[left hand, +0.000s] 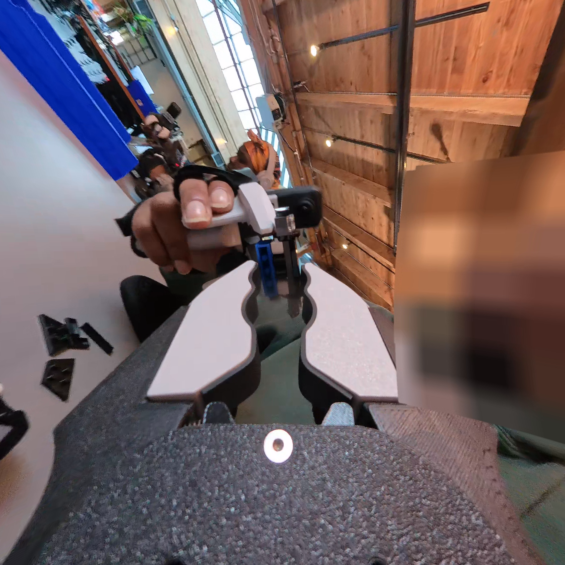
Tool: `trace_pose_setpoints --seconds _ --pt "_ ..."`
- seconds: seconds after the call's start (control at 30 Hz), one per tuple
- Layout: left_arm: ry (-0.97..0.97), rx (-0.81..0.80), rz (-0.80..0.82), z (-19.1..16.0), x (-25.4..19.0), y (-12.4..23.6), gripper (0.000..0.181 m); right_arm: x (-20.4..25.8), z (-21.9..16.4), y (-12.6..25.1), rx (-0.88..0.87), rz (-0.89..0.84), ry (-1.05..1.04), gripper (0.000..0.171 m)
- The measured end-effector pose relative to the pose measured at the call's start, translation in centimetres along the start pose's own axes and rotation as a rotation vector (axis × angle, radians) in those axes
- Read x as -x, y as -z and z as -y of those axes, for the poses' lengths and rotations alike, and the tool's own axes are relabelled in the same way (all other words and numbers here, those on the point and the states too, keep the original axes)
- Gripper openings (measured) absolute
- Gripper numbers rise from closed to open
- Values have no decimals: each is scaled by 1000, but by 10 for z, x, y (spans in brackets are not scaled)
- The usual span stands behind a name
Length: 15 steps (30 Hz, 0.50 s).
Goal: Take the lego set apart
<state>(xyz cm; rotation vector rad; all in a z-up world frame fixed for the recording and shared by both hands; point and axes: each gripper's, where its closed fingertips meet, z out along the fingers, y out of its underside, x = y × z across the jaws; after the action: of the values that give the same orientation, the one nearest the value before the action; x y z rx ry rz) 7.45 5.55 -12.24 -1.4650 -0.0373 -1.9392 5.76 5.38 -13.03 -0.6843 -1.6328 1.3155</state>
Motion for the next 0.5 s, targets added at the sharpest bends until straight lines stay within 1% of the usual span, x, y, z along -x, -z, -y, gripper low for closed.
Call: trace_pose_setpoints --seconds 0.1,0.17,0.23,0.27,0.37,0.5 --pt "-32 -2 53 3 7 4 23 -4 -9 -1 63 -52 74 37" --pt "-88 4 115 4 13 6 23 -6 -15 -2 92 -71 96 37" --pt "-166 19 198 5 18 8 23 -7 -21 -2 117 -80 106 36" --pt "-212 27 244 6 20 9 23 -8 -24 -2 125 -84 109 33" --pt "-363 71 409 6 30 12 23 -10 -34 -4 165 -105 140 33" --pt "-531 129 576 6 39 16 23 -12 -42 -6 202 -121 148 33"
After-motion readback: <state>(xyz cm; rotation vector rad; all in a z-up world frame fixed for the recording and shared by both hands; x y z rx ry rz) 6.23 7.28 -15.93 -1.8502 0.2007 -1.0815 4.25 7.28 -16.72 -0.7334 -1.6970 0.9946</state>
